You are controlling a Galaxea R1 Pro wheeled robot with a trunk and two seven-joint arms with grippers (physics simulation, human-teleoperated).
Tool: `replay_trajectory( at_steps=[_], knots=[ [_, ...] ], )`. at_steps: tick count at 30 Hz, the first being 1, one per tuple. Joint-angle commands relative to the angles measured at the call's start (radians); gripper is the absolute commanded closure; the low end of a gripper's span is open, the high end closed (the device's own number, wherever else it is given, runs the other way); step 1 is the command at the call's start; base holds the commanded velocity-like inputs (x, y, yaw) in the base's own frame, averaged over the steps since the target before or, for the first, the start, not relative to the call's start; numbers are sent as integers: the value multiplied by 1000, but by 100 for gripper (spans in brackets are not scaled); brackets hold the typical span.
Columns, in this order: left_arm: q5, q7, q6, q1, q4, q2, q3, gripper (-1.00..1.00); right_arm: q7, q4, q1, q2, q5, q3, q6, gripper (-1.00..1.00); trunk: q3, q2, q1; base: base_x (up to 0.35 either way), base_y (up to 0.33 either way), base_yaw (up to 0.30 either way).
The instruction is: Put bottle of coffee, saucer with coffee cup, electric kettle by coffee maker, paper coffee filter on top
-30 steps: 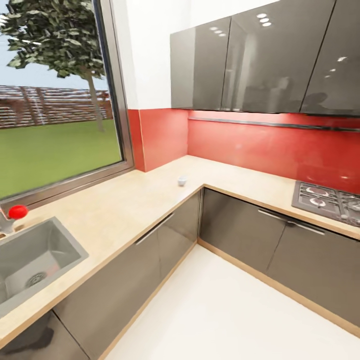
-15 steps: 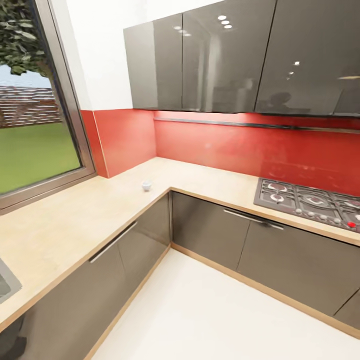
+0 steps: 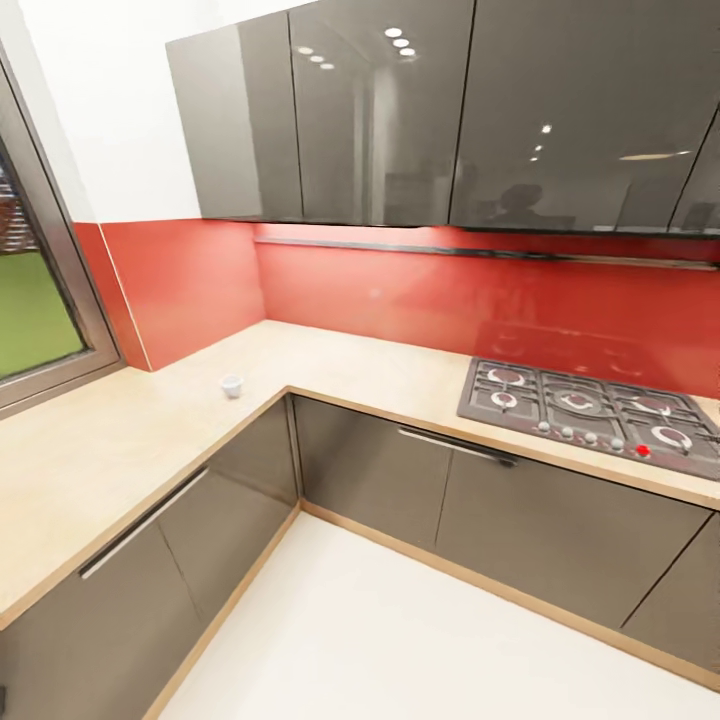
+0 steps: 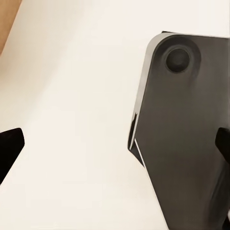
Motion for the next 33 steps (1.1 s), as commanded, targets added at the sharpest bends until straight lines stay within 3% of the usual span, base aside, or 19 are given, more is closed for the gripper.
replay_trajectory(
  at_steps=[1, 10, 24, 33],
  knots=[
    [-4, 2, -2, 0, -2, -1, 4, -100, 3, -2, 0, 1, 11, -8, 4, -100, -2, -2, 1, 250, -239, -4],
    [-4, 3, -2, 0, -2, 0, 4, -100, 4, -2, 0, 2, 12, -8, 4, -100, -2, -2, 1, 254, -235, 35],
    [3, 3, -2, 0, -2, 2, 12, -100, 1, -2, 0, 2, 12, -8, 4, -100, -2, -2, 1, 246, -239, 263],
    [6, 3, -3, 0, -2, 2, 14, -100, 1, -2, 0, 2, 12, -8, 4, -100, -2, -2, 1, 36, -309, 276]
  ],
)
